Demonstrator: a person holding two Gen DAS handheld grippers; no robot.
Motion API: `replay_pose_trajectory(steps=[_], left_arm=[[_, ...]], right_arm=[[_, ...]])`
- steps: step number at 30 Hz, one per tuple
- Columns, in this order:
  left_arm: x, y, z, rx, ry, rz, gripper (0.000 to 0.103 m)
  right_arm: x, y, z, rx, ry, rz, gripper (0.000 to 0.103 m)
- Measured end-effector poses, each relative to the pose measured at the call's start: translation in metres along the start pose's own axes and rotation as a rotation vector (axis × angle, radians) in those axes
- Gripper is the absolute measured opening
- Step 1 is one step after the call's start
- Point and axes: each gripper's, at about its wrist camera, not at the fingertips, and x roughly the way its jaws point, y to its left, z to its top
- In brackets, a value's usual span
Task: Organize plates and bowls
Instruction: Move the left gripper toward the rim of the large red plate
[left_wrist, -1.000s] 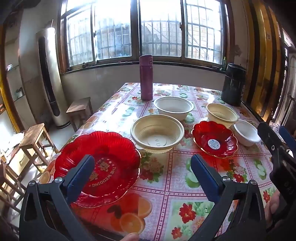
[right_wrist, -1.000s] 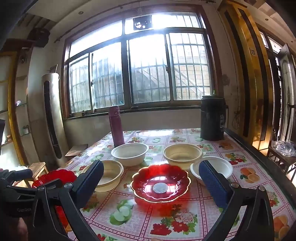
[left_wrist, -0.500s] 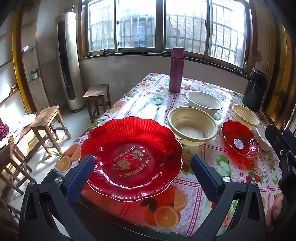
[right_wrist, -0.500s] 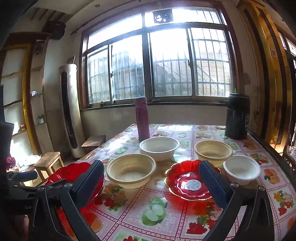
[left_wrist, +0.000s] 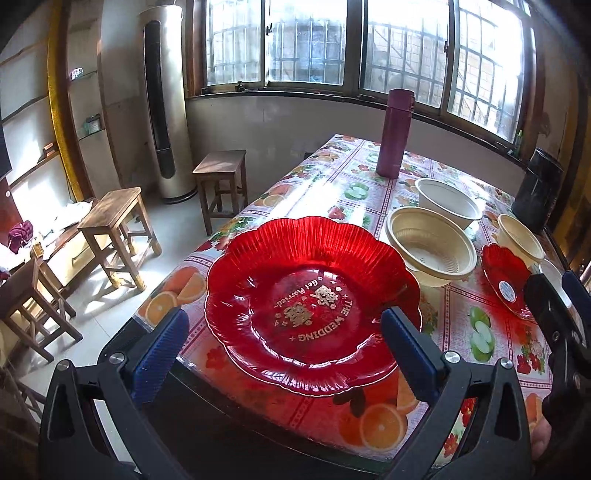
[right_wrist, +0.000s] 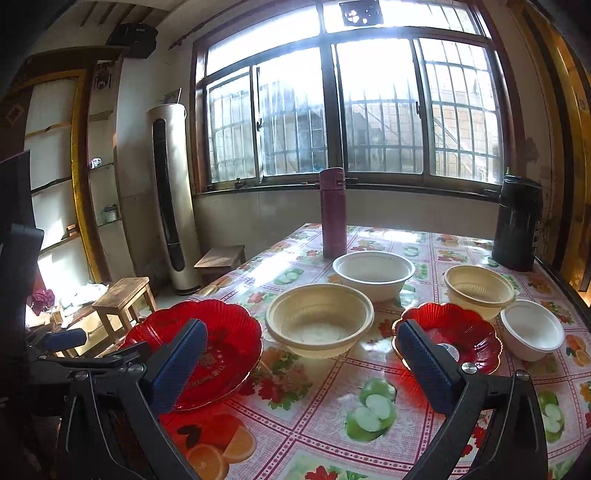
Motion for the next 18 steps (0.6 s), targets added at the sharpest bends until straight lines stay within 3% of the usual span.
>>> replay_pose_trajectory(steps=[18], left_arm=[[0.0078, 0.0109, 0.0001, 0.007, 0.027, 0.000, 0.103]], right_arm=[[0.0101, 0.0092, 0.0004, 0.001, 0.042, 0.054, 0.103]])
